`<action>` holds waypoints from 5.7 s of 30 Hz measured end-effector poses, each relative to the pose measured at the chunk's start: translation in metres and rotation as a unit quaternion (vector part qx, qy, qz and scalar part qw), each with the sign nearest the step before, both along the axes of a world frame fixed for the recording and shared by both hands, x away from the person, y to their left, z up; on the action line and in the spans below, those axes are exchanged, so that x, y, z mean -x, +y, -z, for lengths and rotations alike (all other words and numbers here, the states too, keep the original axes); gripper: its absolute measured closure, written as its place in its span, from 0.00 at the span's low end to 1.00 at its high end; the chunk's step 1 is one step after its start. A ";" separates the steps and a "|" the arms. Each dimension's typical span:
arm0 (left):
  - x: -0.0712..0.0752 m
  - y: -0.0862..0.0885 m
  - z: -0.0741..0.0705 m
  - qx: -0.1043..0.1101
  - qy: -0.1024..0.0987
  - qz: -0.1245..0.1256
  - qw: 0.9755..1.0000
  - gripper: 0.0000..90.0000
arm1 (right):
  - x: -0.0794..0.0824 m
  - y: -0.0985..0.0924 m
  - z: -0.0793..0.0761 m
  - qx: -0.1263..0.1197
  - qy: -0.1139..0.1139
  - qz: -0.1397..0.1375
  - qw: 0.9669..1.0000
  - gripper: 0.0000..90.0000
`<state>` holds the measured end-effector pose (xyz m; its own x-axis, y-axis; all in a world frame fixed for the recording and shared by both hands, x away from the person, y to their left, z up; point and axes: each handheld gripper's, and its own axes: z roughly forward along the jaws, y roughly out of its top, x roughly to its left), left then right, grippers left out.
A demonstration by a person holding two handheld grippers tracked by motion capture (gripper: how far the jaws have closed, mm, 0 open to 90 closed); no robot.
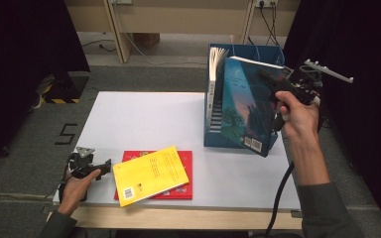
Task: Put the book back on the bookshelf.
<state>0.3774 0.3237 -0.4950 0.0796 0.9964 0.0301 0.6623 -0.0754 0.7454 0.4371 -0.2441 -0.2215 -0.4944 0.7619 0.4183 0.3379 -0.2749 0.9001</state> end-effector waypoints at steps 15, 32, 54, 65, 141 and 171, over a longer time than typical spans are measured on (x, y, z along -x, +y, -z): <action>-0.001 -0.001 0.001 0.002 0.006 0.002 1.000 0.17 | -0.046 -0.021 -0.008 0.007 0.014 0.071 0.997 0.79; -0.001 -0.002 0.001 0.005 0.007 0.007 1.000 0.17 | -0.108 -0.004 0.001 0.018 0.034 0.119 0.992 0.79; -0.001 -0.003 0.002 0.002 0.011 0.012 1.000 0.17 | -0.138 0.010 0.055 0.024 0.049 0.141 0.989 0.78; -0.001 -0.003 0.002 0.000 0.013 0.014 1.000 0.17 | -0.140 0.019 0.090 0.009 0.071 0.130 0.989 0.76; -0.002 0.000 0.005 -0.017 0.010 0.020 1.000 0.13 | -0.097 0.048 0.135 0.137 0.059 0.057 0.987 0.72; -0.002 0.001 0.006 -0.012 0.009 0.022 1.000 0.12 | -0.068 0.046 0.129 0.146 0.059 0.042 0.987 0.37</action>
<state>0.3793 0.3248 -0.5007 0.1239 0.9909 0.0520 0.6720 -0.1224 0.7304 0.5048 -0.1978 -0.3509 -0.3855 0.8946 0.2260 0.4325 -0.0411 0.9007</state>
